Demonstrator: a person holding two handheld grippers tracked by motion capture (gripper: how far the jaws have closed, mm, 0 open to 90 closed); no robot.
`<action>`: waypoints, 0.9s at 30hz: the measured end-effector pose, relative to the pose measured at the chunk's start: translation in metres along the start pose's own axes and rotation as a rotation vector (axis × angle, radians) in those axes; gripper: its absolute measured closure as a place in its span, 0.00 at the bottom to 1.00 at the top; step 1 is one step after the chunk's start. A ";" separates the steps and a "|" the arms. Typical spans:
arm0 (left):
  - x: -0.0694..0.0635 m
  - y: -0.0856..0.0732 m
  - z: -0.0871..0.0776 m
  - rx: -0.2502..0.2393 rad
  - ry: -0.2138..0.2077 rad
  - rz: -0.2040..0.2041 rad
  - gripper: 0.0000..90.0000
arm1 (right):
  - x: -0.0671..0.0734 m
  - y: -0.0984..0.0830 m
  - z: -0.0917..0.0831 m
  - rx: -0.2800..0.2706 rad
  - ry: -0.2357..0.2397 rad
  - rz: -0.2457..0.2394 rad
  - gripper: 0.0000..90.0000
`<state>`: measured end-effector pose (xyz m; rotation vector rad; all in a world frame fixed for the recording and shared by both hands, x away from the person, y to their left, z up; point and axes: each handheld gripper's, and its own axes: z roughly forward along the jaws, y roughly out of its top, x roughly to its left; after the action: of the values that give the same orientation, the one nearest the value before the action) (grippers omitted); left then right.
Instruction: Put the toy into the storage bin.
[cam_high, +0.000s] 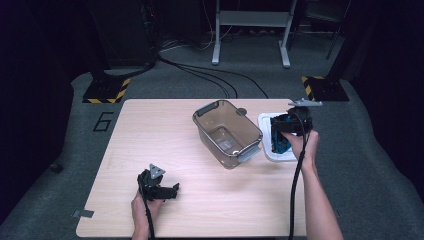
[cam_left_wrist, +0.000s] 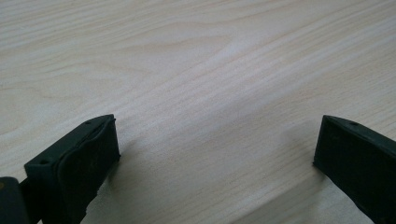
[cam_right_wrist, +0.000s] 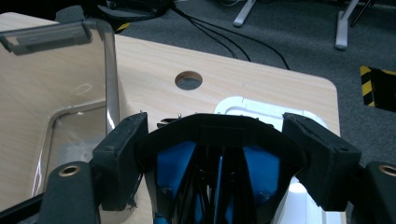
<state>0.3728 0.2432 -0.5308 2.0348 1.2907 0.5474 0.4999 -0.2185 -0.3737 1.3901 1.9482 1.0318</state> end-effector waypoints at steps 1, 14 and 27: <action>0.000 0.000 0.000 0.000 0.000 0.000 0.00 | 0.000 0.002 0.000 -0.002 -0.002 0.000 0.27; 0.000 0.000 0.000 0.000 -0.001 0.001 0.00 | 0.005 0.025 -0.003 -0.046 -0.035 -0.048 0.27; 0.000 0.000 0.000 -0.001 0.001 0.001 0.00 | 0.012 0.046 -0.009 -0.090 -0.040 -0.083 0.27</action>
<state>0.3727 0.2431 -0.5308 2.0345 1.2896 0.5492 0.5134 -0.2011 -0.3303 1.2609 1.8903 1.0319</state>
